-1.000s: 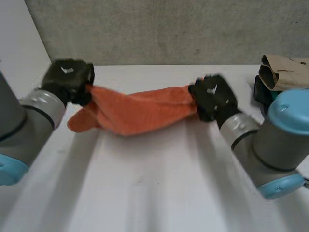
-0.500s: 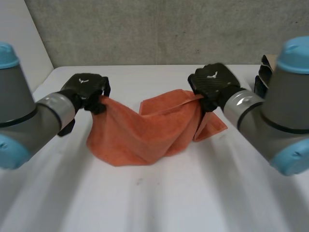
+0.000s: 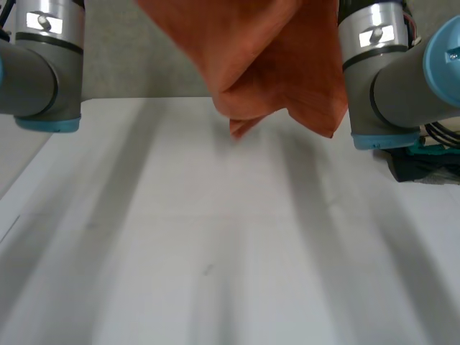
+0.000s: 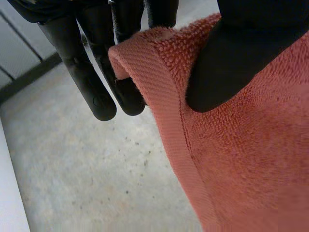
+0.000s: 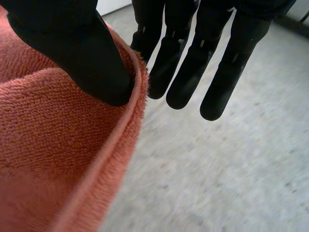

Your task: Fold the laundry.

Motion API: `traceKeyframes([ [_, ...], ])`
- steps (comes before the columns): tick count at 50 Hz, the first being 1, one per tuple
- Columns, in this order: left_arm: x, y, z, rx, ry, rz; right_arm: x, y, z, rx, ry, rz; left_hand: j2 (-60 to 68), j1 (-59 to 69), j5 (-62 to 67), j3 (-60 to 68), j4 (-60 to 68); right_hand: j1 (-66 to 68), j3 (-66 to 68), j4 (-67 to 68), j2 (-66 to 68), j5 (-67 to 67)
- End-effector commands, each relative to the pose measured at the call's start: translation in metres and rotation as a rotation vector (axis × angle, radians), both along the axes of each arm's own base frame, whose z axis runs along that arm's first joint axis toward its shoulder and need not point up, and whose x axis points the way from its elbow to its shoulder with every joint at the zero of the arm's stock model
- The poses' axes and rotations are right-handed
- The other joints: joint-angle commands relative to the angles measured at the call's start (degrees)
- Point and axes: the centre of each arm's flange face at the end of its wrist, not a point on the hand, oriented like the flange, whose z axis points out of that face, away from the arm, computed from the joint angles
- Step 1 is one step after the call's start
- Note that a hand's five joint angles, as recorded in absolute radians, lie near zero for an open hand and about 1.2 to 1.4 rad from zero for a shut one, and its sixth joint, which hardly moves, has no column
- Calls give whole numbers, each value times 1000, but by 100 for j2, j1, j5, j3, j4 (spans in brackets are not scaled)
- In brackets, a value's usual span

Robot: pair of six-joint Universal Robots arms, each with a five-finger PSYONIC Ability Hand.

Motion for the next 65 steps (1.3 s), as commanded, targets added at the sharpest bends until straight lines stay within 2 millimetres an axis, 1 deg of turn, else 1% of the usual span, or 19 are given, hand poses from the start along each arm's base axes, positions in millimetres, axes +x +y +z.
traceKeyframes([
  [1, 12, 25, -55, 297, -46, -16, 2, 7, -63, 237, 170, 49, 1138, 1429, 1458, 1167, 1117, 1507, 1173, 1116, 1235, 1280],
  [9, 19, 54, -111, 502, -121, -18, -5, 25, -144, 507, 329, 115, 1138, 1429, 1458, 1167, 1117, 1507, 1173, 1116, 1235, 1280],
  [11, 19, 61, -118, 524, -133, -24, -8, 28, -168, 589, 357, 117, 1138, 1429, 1458, 1167, 1117, 1507, 1173, 1116, 1235, 1280],
  [13, 20, 68, -121, 538, -137, -25, -10, 29, -178, 637, 364, 121, 1138, 1429, 1458, 1167, 1117, 1507, 1173, 1116, 1235, 1280],
  [14, 21, 70, -120, 535, -135, -28, -11, 31, -181, 657, 365, 124, 1138, 1429, 1458, 1167, 1117, 1507, 1173, 1116, 1235, 1280],
  [16, 22, 76, -113, 520, -130, -30, -13, 35, -188, 716, 357, 138, 1138, 1429, 1458, 1167, 1117, -60, -395, -451, -332, -288],
  [17, 22, 77, -111, 514, -128, -30, -14, 36, -190, 737, 353, 141, 1138, 1429, 1458, 1167, 1117, -1084, -1418, -1475, -1356, -1311],
  [18, 22, 79, -107, 505, -125, -32, -16, 37, -193, 776, 342, 145, 1138, 1429, 1458, 1167, 1117, -3109, -3444, -3500, -3381, -3336],
  [19, 22, 80, -103, 495, -121, -36, -18, 37, -194, 792, 336, 144, 1138, 1429, 1458, 1167, 1117, -3729, -4063, -4120, -4001, -3956],
  [25, 19, 97, -70, 434, -105, -63, -46, 28, -194, 930, 254, 106, 1138, 1429, 1458, 1167, 1117, -5493, -5827, -5884, -5765, -5720],
  [34, 9, 128, -24, 378, -96, -128, -76, 49, -196, 1141, 160, 82, 1138, 1429, 1458, 1167, 1117, -5493, -5827, -5884, -5765, -5720],
  [42, -2, 146, 10, 315, -80, -185, -78, 55, -204, 1162, 150, 91, 1138, 1429, 1458, 1167, 1117, -5493, -5827, -5884, -5765, -5720],
  [47, -6, 156, 27, 288, -71, -208, -67, 52, -222, 1152, 137, 114, 1138, 1429, 1458, 1167, 1117, -5493, -5827, -5884, -5765, -5720],
  [51, -9, 165, 41, 262, -63, -231, -46, 51, -236, 1131, 61, 157, 1138, 1429, 1458, 1167, 1117, -5493, -5827, -5884, -5765, -5720],
  [60, -6, 183, 71, 189, -29, -254, -16, 32, -269, 1145, -8, 119, 1138, 1429, 1458, 1167, 1117, -5493, -5827, -5884, -5765, -5720],
  [62, -4, 184, 75, 181, -20, -251, -16, 28, -273, 1144, -14, 100, 1138, 1429, 1458, 1167, 1117, -4349, -4683, -4740, -4621, -4576],
  [63, -4, 184, 75, 180, -19, -251, -17, 25, -275, 1137, -16, 78, 1138, 1429, 1458, 1167, 1117, -1360, -1694, -1751, -1632, -1587],
  [64, -3, 184, 76, 177, -18, -250, -18, 23, -275, 1132, -18, 62, 1138, 1429, 1458, 1167, 1117, 585, 251, 194, 313, 358],
  [65, -3, 184, 77, 176, -16, -245, -20, 22, -273, 1120, -26, 49, 1138, 1429, 1458, 1167, 1117, 1498, 1163, 1107, 1226, 1271],
])
